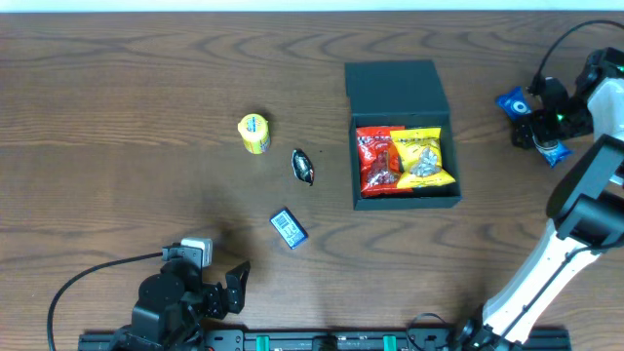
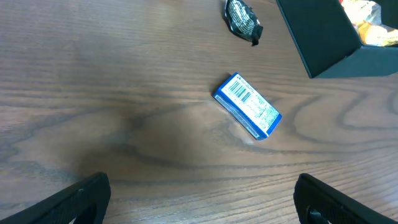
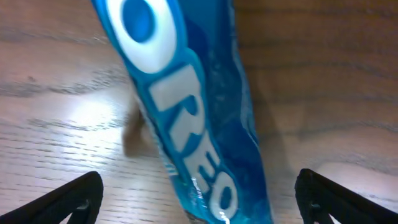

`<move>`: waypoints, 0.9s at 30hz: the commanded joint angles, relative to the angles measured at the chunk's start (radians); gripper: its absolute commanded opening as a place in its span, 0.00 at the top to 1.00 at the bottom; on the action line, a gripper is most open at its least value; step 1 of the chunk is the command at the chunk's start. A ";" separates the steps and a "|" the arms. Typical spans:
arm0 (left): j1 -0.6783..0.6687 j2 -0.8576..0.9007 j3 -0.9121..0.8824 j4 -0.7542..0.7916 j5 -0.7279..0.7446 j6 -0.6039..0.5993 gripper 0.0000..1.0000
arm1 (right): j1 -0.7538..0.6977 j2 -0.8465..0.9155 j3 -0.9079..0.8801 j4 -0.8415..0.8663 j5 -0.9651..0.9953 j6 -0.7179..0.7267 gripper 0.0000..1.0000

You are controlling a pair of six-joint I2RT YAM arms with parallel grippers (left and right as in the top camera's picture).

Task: Pack container
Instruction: 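Grasp the blue Oreo pack with the right gripper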

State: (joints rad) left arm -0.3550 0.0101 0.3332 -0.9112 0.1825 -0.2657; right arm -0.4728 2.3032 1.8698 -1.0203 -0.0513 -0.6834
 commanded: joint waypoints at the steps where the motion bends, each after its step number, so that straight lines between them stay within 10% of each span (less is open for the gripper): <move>1: 0.003 -0.006 -0.006 -0.001 -0.013 -0.004 0.05 | -0.006 0.007 -0.002 0.008 0.033 0.026 0.02; 27: 0.003 -0.006 -0.006 -0.001 -0.018 -0.004 0.05 | -0.005 0.007 -0.002 0.011 0.033 0.059 0.52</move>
State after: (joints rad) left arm -0.3550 0.0101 0.3332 -0.9112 0.1761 -0.2657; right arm -0.4728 2.3032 1.8698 -1.0058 -0.0216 -0.6342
